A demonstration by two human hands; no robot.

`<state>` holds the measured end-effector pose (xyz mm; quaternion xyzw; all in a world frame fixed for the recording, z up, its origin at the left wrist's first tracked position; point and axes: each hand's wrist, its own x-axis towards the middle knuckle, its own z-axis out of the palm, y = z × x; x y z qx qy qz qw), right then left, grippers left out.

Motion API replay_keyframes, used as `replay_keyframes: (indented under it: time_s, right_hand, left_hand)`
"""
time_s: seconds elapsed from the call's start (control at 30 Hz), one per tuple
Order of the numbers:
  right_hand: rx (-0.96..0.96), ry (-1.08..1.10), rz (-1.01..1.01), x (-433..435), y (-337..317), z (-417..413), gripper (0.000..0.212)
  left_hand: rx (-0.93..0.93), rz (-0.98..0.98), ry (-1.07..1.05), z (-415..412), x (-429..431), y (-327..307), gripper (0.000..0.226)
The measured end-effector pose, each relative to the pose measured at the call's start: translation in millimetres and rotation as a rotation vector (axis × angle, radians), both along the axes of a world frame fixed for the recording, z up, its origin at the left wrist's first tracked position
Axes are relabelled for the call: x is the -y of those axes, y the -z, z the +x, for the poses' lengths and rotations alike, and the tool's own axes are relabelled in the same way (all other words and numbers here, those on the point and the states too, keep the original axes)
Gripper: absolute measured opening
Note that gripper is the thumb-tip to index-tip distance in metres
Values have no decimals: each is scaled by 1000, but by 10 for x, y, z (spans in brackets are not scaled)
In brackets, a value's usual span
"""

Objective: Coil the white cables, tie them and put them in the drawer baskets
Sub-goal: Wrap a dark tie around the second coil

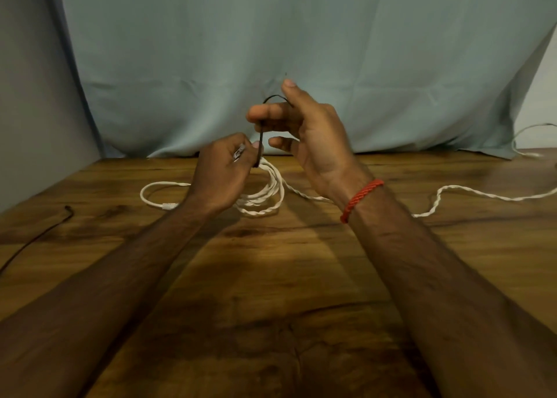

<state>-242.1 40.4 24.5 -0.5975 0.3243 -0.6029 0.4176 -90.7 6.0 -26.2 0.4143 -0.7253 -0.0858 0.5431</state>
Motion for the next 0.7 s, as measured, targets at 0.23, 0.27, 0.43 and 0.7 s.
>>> replay_keyframes:
  time_s: [0.23,0.27,0.43,0.7]
  right_hand:
    - [15,-131,-47,68,94,-25,56]
    - [11,-134,-79,88,114,-27,51]
    - [35,91,-192,233,196,-67,26]
    - [110,266,-263,184,155,-65,11]
  left_hand:
    - [-62,55,39,-29,8,19,33]
    - [-74,58,48,-27,16,20,33]
    - [-79,74,69,-21,34,26,34]
    - [-170,98,292,-43,-49,-19,39]
